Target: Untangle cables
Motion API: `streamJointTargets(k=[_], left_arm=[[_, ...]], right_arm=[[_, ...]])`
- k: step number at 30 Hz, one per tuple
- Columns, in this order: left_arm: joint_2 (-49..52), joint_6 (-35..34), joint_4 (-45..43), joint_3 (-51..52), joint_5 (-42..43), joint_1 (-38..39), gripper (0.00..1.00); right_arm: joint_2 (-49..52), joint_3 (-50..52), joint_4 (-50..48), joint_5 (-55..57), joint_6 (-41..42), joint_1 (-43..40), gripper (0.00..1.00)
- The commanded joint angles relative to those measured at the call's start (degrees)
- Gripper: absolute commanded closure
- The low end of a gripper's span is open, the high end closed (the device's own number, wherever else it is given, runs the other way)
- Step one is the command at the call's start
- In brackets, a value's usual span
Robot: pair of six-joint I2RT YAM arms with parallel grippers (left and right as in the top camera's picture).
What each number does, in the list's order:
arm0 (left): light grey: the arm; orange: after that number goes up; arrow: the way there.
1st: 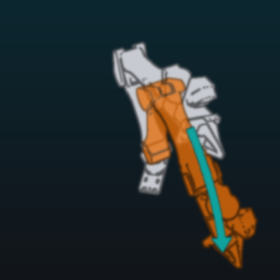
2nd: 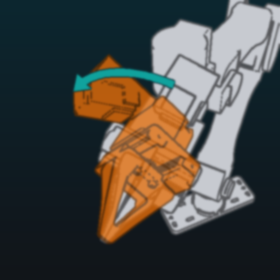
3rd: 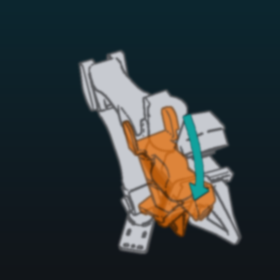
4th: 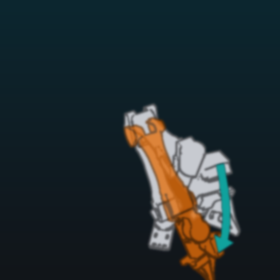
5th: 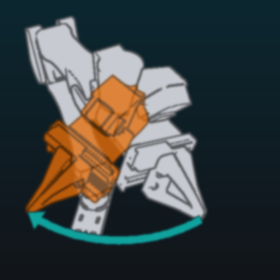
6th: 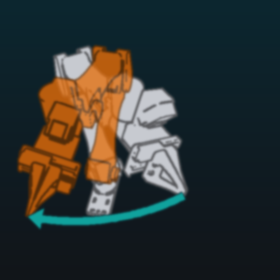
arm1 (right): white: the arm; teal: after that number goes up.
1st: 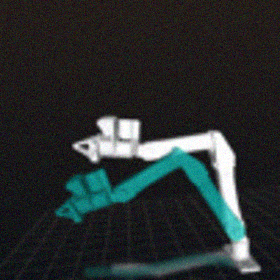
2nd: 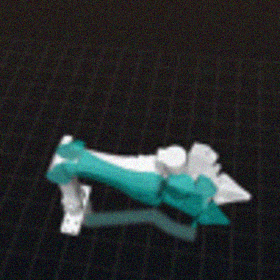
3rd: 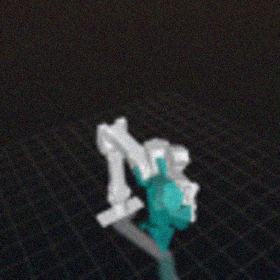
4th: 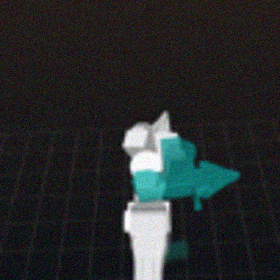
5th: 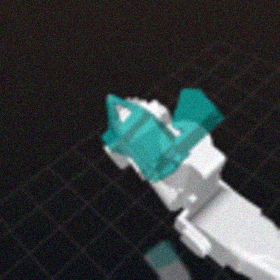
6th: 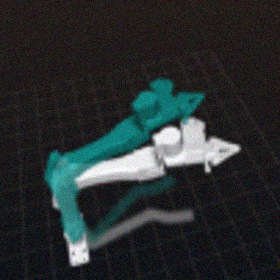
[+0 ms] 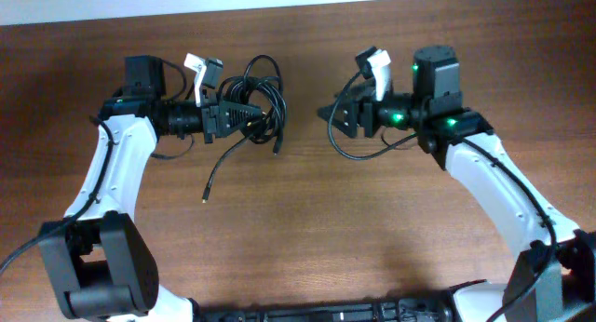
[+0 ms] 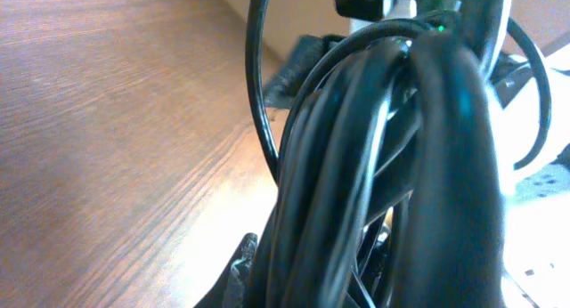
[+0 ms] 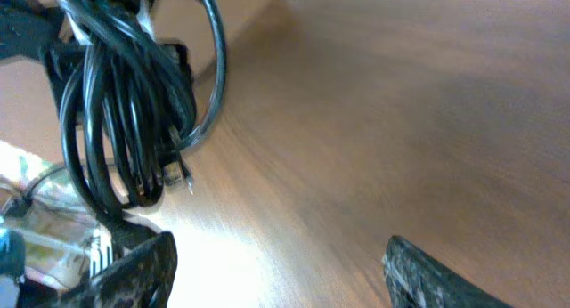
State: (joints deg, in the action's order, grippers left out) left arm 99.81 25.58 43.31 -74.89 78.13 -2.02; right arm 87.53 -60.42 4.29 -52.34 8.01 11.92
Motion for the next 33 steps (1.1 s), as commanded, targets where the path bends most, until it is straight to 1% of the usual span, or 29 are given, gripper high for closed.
streamJointTargets(k=[1, 3, 4, 5, 10, 12, 14, 18, 19, 20, 21, 23, 24, 26, 27, 28, 29, 30, 32, 33], left_arm=[[-0.5, 1.1, 2.7, -0.3, 5.7, 0.0, 1.0], [-0.5, 1.1, 3.1, -0.3, 5.7, 0.4, 1.0], [-0.5, 1.1, 3.6, -0.3, 5.7, 1.2, 1.0], [-0.5, 1.1, 3.9, -0.3, 5.6, 1.9, 1.0], [-0.5, 1.1, 4.0, -0.3, 5.7, 4.9, 1.0], [-0.5, 1.1, 3.9, -0.3, 8.9, 6.6, 1.0], [-0.5, 1.1, 3.9, -0.3, 12.1, 8.2, 1.0], [-0.5, 1.1, 3.9, -0.3, 12.1, 10.6, 1.0], [-0.5, 1.1, 3.9, -0.3, 12.1, 10.9, 1.0], [-0.5, 1.1, 3.9, -0.3, 12.1, 10.9, 1.0], [-0.6, 1.1, 3.9, -0.3, 12.1, 10.4, 1.0], [-0.9, 1.1, 4.0, -0.3, 12.1, 8.7, 1.0], [-1.2, 1.1, 4.0, -0.3, 12.1, 7.5, 1.0], [-1.3, 1.1, 3.9, -0.3, 12.1, 6.1, 0.99], [-1.3, 1.1, 3.9, -0.3, 12.1, 5.9, 0.94], [-1.3, 1.1, 3.8, -0.3, 12.0, 5.4, 0.82], [-1.3, 1.1, 3.4, -0.3, 11.6, 4.8, 0.63], [-1.3, 1.1, 2.7, -0.3, 10.6, 4.4, 0.46], [-1.3, 1.1, 2.4, -0.3, 4.6, 3.4, 0.32], [-1.3, 1.1, 2.4, -0.3, 2.5, 2.6, 0.28]], right_arm=[[0.9, -0.9, -8.6, 2.2, 9.8, 3.1, 0.27], [0.9, -0.9, -14.1, 2.4, 12.5, 4.3, 0.27], [0.9, -0.9, -15.3, 4.5, 12.5, 5.4, 0.27], [0.9, -0.9, -15.3, 6.1, 12.5, 6.2, 0.27], [1.0, -0.9, -15.6, 7.2, 13.8, 6.9, 0.28], [1.0, -0.9, -15.6, 11.1, 14.0, 6.9, 0.32], [1.0, -0.9, -15.6, 13.2, 14.0, 7.8, 0.32], [3.1, -0.9, -15.6, 16.1, 14.0, 10.3, 0.32], [4.4, -0.9, -15.5, 15.0, 14.0, 10.6, 0.5], [5.1, -0.9, -14.1, 15.4, 13.9, 10.4, 0.69], [5.4, -0.9, -11.2, 18.7, 13.9, 9.7, 0.81], [5.4, -0.9, -3.2, 28.9, 13.9, 6.0, 0.93], [5.4, -0.9, 0.8, 32.7, 13.9, 2.9, 0.96], [5.4, -0.9, 4.5, 32.4, 13.9, -2.6, 0.96], [5.4, -0.9, 6.2, 32.4, 13.9, -4.3, 0.96], [5.4, -0.9, 7.7, 32.4, 13.9, -5.4, 0.96], [5.4, -0.9, 9.6, 32.4, 13.9, -6.1, 0.96], [5.4, -0.9, 12.3, 32.2, 13.9, -6.3, 0.96], [5.3, -0.9, 16.3, 31.3, 13.9, -6.3, 0.96], [4.9, -0.9, 18.1, 29.5, 13.9, -6.3, 0.96]])
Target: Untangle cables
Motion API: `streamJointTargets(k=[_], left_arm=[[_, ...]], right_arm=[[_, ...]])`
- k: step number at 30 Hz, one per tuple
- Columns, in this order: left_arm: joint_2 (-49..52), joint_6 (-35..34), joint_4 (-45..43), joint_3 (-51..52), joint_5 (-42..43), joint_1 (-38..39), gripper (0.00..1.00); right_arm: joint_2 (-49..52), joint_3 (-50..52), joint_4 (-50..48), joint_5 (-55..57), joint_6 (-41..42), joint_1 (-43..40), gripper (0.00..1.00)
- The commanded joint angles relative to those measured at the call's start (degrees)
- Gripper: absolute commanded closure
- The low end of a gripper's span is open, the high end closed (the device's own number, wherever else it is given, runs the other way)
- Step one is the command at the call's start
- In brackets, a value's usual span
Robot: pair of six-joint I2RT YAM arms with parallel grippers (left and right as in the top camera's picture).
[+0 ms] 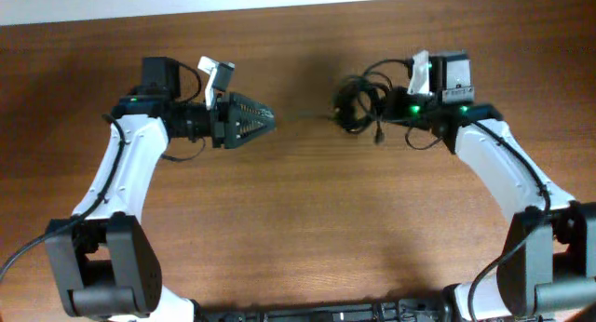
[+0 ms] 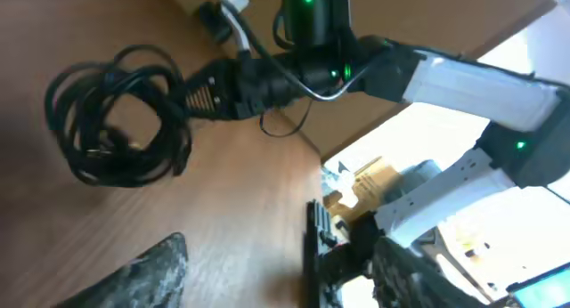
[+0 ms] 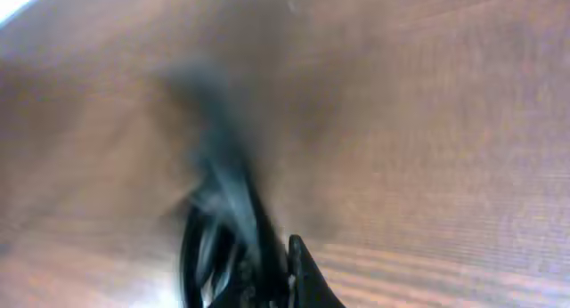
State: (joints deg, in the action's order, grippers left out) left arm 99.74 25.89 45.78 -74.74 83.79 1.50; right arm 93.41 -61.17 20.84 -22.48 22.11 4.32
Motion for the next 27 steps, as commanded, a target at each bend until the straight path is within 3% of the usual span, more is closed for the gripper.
streamJointTargets(k=[1, 2, 4, 5, 6, 7, 11, 15, 21, 24, 26, 27], left_arm=[[-1.3, 0.7, -0.3, -0.4, -3.1, -1.1, 0.01], [-1.3, 0.3, -0.3, -0.4, -3.1, -1.0, 0.01], [-1.3, -5.5, -0.9, -0.4, -7.0, 1.7, 0.01], [-1.3, -12.0, -2.8, -0.4, -15.5, 3.5, 0.01], [-1.3, -20.2, -5.8, -0.4, -29.6, 6.1, 0.01], [-1.3, -23.6, -8.1, -0.4, -39.0, 8.3, 0.01], [-1.3, -23.7, -15.1, -0.4, -54.8, 17.6, 0.01], [-1.3, -13.6, -14.8, -0.4, -56.0, 23.1, 0.01], [-1.1, -13.3, -15.1, -0.4, -56.9, 23.7, 0.16], [-0.9, -13.4, -15.7, -0.4, -59.4, 23.8, 0.27], [-0.4, -13.3, -15.8, -0.4, -58.7, 23.8, 0.45], [-0.1, -13.3, -15.8, -0.4, -57.7, 24.0, 0.46]], right_arm=[[-1.5, -0.2, 1.7, -4.2, -0.2, 1.3, 0.96], [-2.1, -0.3, 1.7, -7.6, 0.0, 1.4, 0.96], [-3.9, -0.3, 1.9, -8.7, 12.5, 1.7, 0.96], [-4.2, -0.3, 1.7, -10.7, 14.1, 1.7, 0.96], [-4.3, -0.3, 2.3, -13.2, 14.2, 1.7, 0.96], [-4.3, -0.3, 3.4, -13.9, 13.9, 1.7, 0.96], [-4.3, -0.3, 3.9, -25.2, 9.8, 1.6, 0.96], [-4.3, -0.3, 3.9, -29.9, 10.2, 1.7, 0.96], [-4.3, -0.3, 3.9, -35.7, 11.8, 1.7, 0.96], [-4.3, -0.3, 3.9, -36.5, 11.8, 1.7, 0.96], [-4.3, -0.3, 3.9, -37.4, 11.8, 1.7, 0.96], [-4.3, -0.3, 3.9, -37.5, 11.8, 1.7, 0.96]])
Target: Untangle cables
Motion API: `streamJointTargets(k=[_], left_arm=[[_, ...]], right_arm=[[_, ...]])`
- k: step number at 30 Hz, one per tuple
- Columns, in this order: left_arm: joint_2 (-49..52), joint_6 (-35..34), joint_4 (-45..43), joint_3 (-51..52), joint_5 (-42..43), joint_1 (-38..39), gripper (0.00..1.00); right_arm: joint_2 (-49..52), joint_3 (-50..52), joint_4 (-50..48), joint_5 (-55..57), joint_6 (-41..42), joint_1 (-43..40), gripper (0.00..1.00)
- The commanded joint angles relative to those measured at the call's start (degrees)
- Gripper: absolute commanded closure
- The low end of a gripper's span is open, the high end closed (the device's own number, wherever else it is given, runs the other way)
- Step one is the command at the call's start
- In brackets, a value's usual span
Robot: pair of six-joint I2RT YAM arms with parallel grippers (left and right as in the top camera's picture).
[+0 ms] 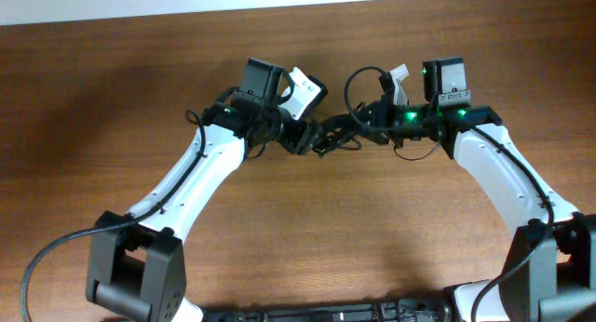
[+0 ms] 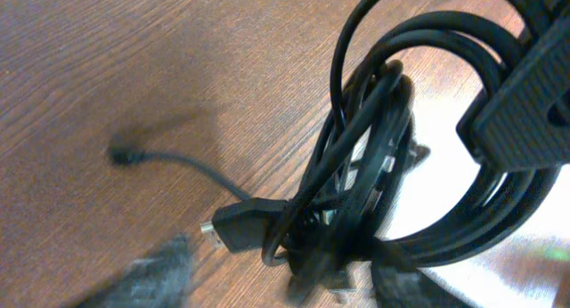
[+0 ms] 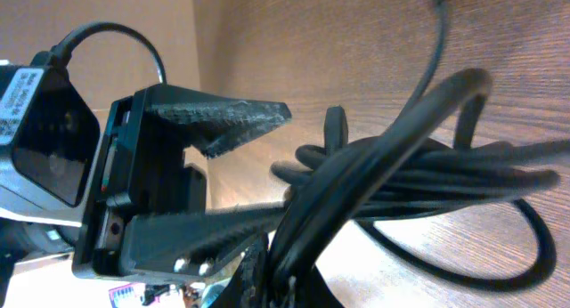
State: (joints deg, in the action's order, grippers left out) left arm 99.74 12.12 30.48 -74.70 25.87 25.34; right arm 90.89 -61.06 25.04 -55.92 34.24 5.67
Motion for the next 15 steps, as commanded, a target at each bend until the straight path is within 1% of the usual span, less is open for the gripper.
streamJointTargets(k=[1, 2, 3, 4, 6, 7, 9, 11, 13, 15], left_arm=[[0.2, 0.5, -0.7, -0.5, 1.3, 0.5, 0.45], [0.5, 0.5, -1.2, -0.5, 2.0, 1.0, 0.45], [0.8, 1.1, -1.6, -0.5, 2.0, 1.6, 0.49], [1.0, 1.7, -1.7, -0.5, 1.9, 2.1, 0.49], [1.7, 1.7, -2.4, -0.5, 2.0, 2.7, 0.47], [2.8, 1.7, -2.8, -0.5, 2.0, 2.8, 0.51], [5.1, 1.7, -2.8, -0.4, 3.7, 2.8, 0.65], [8.0, 1.7, -2.8, -0.5, 7.3, 2.8, 0.69], [10.0, 1.7, -2.7, -0.4, 8.0, 2.8, 1.0], [9.4, 1.7, -2.5, -0.5, 5.2, 1.0, 1.0]], right_arm=[[-1.8, -0.4, -0.3, -4.1, -0.3, 0.4, 0.96], [-1.8, -0.4, -0.3, -4.1, -0.3, 0.4, 0.96], [-1.8, -0.4, -0.3, -4.1, -0.3, 0.4, 0.96], [-1.8, -0.4, -0.3, -4.5, -0.3, 0.3, 0.96], [-1.8, -0.4, -0.3, -6.2, -0.3, 0.3, 0.96], [-1.8, -0.4, -0.3, -6.6, -0.3, 0.3, 0.96], [-1.8, -0.4, -0.3, -6.6, -0.3, 0.3, 0.96], [-1.8, -0.4, -0.3, -6.7, -0.3, 0.3, 0.96], [-1.8, -0.4, -0.4, -6.4, -0.3, 0.3, 0.96], [-1.8, -0.4, -0.3, -2.9, -1.2, 0.3, 0.96]])
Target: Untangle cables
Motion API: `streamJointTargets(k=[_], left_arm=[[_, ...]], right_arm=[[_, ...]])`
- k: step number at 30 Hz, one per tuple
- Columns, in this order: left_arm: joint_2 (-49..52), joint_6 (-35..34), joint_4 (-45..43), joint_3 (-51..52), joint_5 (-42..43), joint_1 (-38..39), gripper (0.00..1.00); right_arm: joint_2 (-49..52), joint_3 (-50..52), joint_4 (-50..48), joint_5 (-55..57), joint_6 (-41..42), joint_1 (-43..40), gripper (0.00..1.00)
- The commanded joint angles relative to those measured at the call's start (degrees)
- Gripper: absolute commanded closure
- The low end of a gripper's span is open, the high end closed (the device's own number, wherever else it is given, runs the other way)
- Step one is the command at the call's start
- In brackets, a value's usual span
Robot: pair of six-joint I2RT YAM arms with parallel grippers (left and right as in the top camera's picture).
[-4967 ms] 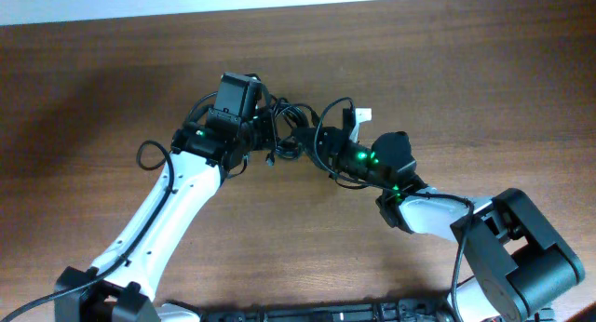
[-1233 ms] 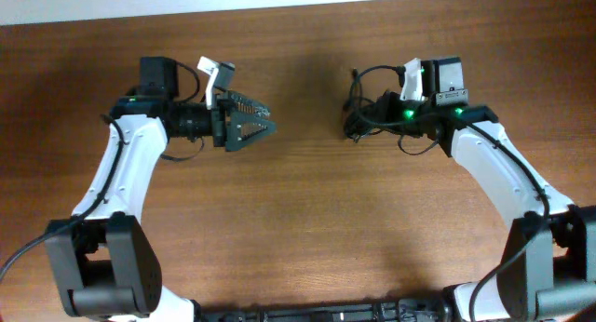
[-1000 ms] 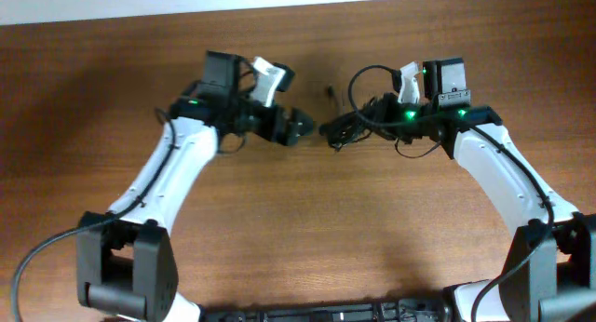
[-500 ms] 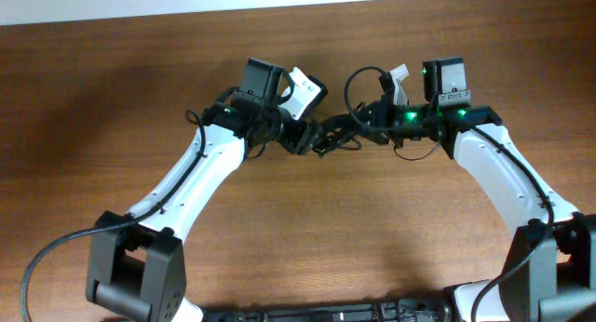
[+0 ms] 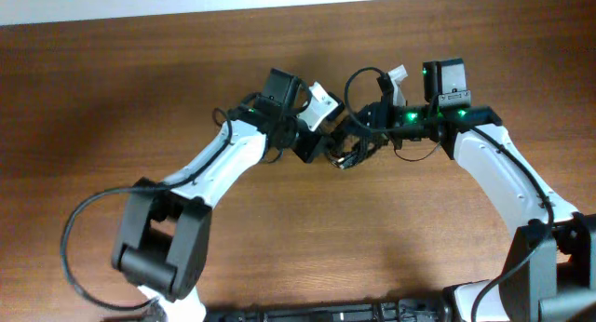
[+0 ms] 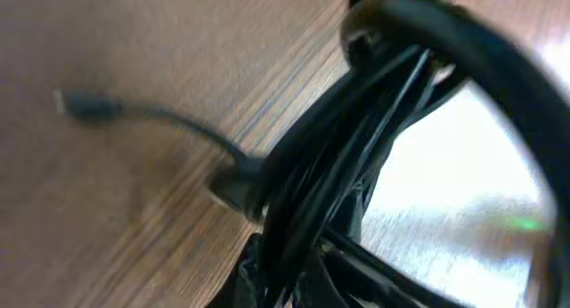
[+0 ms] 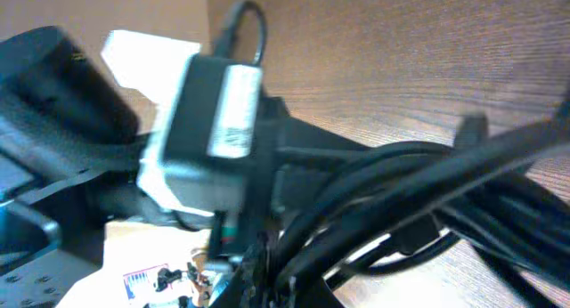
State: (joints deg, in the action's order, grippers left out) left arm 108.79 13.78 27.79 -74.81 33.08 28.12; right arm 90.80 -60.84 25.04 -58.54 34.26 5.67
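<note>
A black cable bundle [image 5: 352, 151] hangs coiled between the two grippers just above the wooden table [image 5: 186, 238], behind its middle. My right gripper [image 5: 371, 127] is shut on the bundle's right side; its strands [image 7: 427, 174] cross the right wrist view. My left gripper [image 5: 326, 147] meets the bundle from the left, its jaws shut on several strands [image 6: 356, 148]. A loose plug end [image 6: 85, 106] trails over the wood. Most of the fingers are hidden behind the cables.
The left arm's white wrist camera [image 7: 223, 121] sits close in front of the right gripper. Both arms [image 5: 223, 164] [image 5: 503, 182] slant inward to the centre. Bare wood lies to the left, right and front of the bundle.
My left gripper has pushed further right into the bundle and shut on its strands. The right gripper keeps its hold in the same place.
At first my left gripper held the bundle at the left, the open right gripper facing it. Then the right gripper held it at the right, the left open and apart. The left came to the centre, open beside the bundle, and now both grip it.
</note>
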Motion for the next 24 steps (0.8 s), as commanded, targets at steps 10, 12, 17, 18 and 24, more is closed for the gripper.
streamJointTargets(k=[10, 12, 17, 18, 24], left_arm=[[-6.0, -4.7, 3.1, -0.4, 10.9, -30.9, 1.0], [-6.0, -4.7, 3.8, -0.4, 11.3, -30.6, 1.0], [-6.2, -5.4, 4.5, -0.4, 11.3, -26.6, 1.0], [-6.4, -5.4, 4.9, -0.4, 11.3, -25.7, 1.0], [-13.6, -5.4, 8.9, -0.4, 12.5, -23.2, 1.0]], right_arm=[[-1.6, -0.6, 6.1, 19.3, -6.8, 0.3, 0.8], [-1.6, -0.6, 4.5, 14.9, -7.1, 0.6, 0.59], [-1.6, -0.6, -4.8, 14.6, -22.1, 12.4, 0.48], [-1.6, -0.6, -8.2, 19.0, -22.0, 15.9, 0.48], [1.5, -0.6, -19.2, 48.2, -23.1, 30.4, 0.49]])
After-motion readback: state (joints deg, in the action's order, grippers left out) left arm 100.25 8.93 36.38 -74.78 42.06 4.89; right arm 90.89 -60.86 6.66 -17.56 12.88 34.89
